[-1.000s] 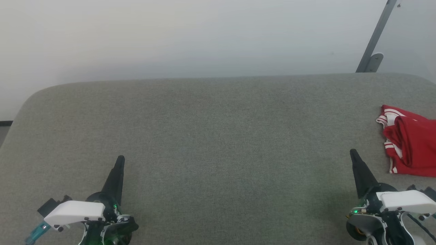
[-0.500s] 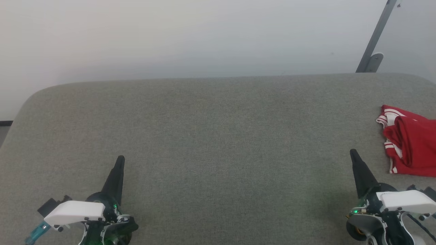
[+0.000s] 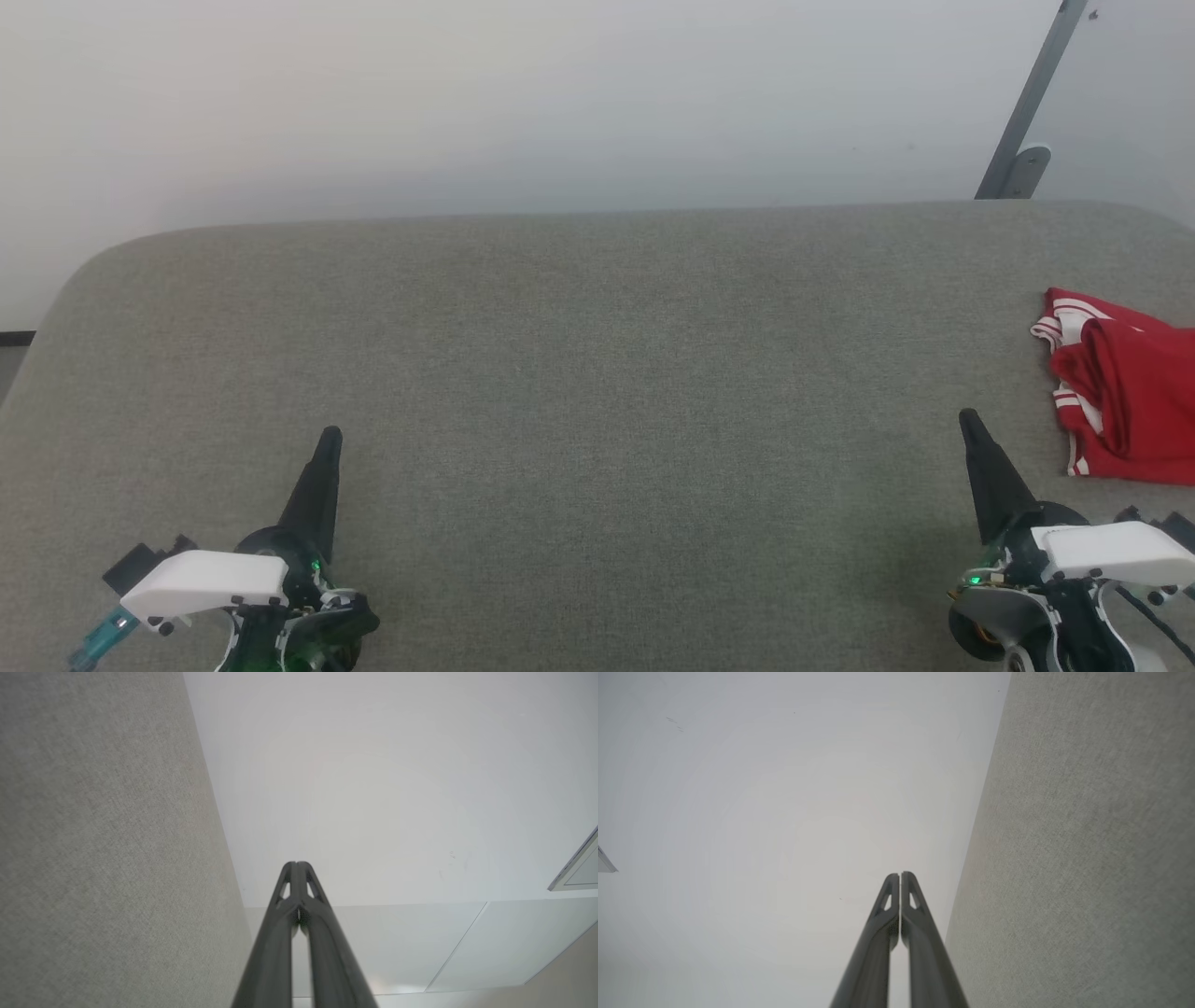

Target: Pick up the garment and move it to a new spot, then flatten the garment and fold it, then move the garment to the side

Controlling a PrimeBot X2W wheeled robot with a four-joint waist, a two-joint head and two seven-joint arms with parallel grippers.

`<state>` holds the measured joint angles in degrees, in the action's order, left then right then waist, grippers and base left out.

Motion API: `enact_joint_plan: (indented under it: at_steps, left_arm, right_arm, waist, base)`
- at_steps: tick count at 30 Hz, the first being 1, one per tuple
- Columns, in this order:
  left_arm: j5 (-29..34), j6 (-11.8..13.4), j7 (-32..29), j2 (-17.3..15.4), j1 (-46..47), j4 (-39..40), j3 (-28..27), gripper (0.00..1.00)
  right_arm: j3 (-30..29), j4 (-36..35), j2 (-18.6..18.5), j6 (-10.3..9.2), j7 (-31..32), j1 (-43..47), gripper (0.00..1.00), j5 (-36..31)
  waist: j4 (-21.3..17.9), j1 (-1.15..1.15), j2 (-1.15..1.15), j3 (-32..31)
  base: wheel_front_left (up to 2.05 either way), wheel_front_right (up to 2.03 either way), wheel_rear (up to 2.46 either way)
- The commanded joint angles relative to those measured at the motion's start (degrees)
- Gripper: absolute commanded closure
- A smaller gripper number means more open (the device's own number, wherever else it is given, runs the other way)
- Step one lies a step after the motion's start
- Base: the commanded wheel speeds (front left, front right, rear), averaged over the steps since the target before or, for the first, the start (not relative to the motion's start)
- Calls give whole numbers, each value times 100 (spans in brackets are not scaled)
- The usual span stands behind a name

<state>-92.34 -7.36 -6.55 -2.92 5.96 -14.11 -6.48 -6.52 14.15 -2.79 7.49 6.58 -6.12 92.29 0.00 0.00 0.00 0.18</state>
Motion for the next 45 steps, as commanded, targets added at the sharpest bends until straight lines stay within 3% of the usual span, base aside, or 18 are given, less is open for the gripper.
enact_joint_plan:
  at_steps: [1,45]
  left_arm:
    - [-9,-25,-20,20,65,4,-23,100]
    - [-7,-25,-23,21,65,4,-22,100]
  right_arm:
    - [1,-23,-18,0,13,-32,100,24]
    - [2,-23,-17,0,12,-32,100,25]
  waist:
    - [0,0,0,0]
    - [0,0,0,0]
  base:
    - [0,0,0]
    - [0,0,0]
